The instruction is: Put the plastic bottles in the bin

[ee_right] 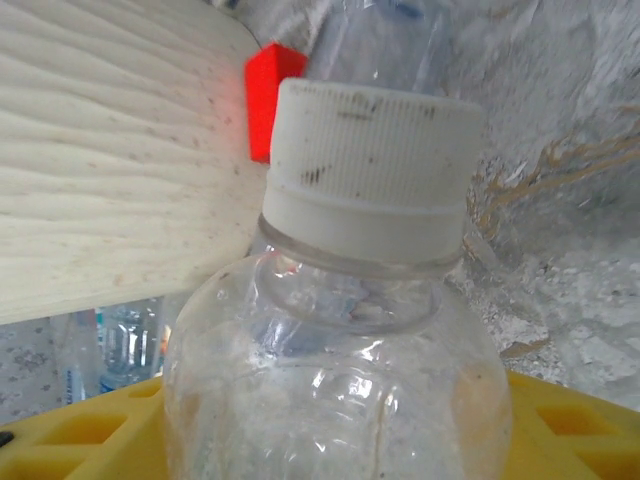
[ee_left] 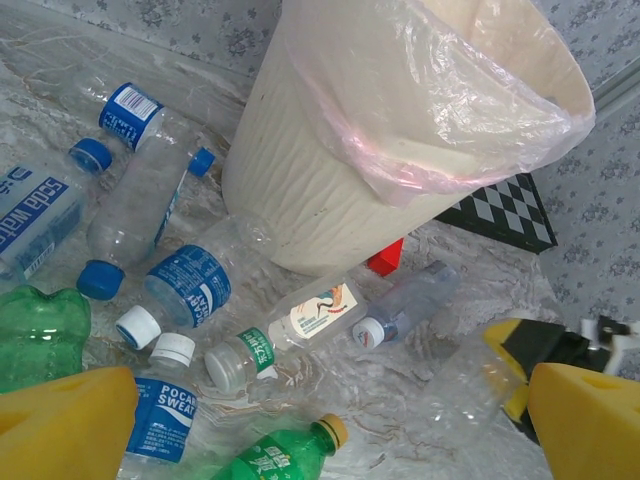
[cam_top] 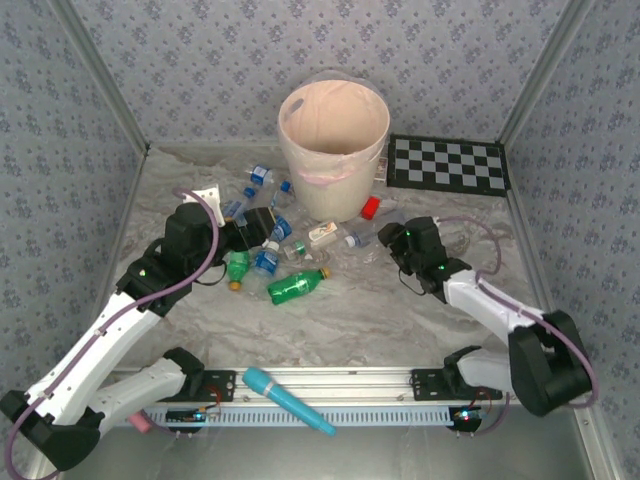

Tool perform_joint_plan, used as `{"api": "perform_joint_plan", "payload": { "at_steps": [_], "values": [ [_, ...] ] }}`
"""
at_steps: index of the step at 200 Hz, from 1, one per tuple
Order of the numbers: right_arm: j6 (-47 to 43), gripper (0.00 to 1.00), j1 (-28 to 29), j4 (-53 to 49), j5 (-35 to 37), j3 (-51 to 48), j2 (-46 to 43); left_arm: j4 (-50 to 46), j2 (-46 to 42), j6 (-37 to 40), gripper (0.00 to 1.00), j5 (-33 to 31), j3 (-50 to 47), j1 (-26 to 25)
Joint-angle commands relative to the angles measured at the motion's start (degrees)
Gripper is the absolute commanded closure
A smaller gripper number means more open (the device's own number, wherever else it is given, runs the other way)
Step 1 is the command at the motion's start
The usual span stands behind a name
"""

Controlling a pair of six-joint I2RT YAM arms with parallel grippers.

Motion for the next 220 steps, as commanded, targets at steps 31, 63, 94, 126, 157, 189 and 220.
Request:
{"api": "perform_joint_plan", "payload": {
  "at_steps": [31, 63, 94, 126, 157, 189, 220],
  "values": [
    [-6.9, 0.32, -5.3, -11.6, 1.1, 7.1, -13.8, -1.2, -2.4, 0.8, 0.0, -2.3, 0.2, 0.1],
    [-11.0, 0.31, -7.9, -15.7, -2.4, 17.2, -14.4, -1.4, -3.5, 0.8, 0.0, -2.8, -0.2, 0.1],
    [-12.5, 0.31, -8.7, -14.7, -4.8, 25.7, -11.1, -2.0, -4.5, 0.8, 0.0, -2.7, -0.4, 0.1],
    [-12.3, 0.32, -7.7, -12.8, -8.1, 34.0, -5.0, -3.7, -6.2, 0.8, 0.0, -3.2, -0.3, 0.2],
    [-13.9, 0.32, -4.9, -12.0, -7.4, 44.2, 2.8, -5.3, -8.9, 0.6, 0.0, -4.0, -0.7, 0.1],
    [-12.8, 0.32, -4.2, -12.2, -9.7, 55.6, 12.6, -7.3, -11.1, 0.3, 0.0, -4.5, -0.7, 0.0],
    [-12.6, 0.32, -2.4, -14.4, -10.1, 67.4, 22.5, -8.9, -13.0, -0.1, 0.0, -5.3, -1.0, 0.1]
  ]
}}
